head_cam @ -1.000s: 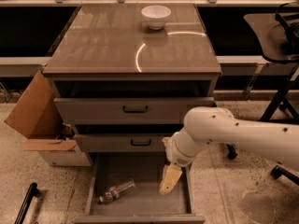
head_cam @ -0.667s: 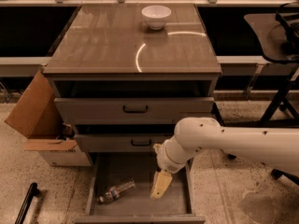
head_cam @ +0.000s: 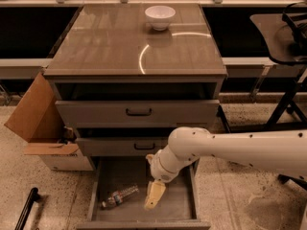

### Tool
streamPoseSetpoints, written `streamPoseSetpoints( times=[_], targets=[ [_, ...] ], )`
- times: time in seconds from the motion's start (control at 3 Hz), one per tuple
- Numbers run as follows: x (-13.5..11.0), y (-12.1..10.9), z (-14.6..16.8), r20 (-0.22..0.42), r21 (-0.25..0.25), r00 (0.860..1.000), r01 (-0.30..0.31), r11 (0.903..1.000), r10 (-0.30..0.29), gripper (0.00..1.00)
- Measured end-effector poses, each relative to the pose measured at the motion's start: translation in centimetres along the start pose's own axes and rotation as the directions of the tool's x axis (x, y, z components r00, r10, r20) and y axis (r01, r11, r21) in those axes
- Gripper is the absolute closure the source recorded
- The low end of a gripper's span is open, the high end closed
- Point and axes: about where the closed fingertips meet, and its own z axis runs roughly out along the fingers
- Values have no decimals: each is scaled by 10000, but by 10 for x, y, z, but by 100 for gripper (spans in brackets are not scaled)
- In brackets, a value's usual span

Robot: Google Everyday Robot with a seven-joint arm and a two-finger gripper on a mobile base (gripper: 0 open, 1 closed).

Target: Pick water bottle from bottom drawer and place on counter

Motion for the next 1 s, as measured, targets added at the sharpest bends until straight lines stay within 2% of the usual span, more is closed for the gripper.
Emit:
streamPoseSetpoints(
  times=[0.33,0.67,1.0],
  targets=[
    [14,-7,28,-235,-153,9997,10,9999,-14,0],
    [34,-22,76,-661,-363,9975,219,9991,-243,0],
    [54,-40,124,-722,-404,9956,574,9975,-603,0]
  ],
)
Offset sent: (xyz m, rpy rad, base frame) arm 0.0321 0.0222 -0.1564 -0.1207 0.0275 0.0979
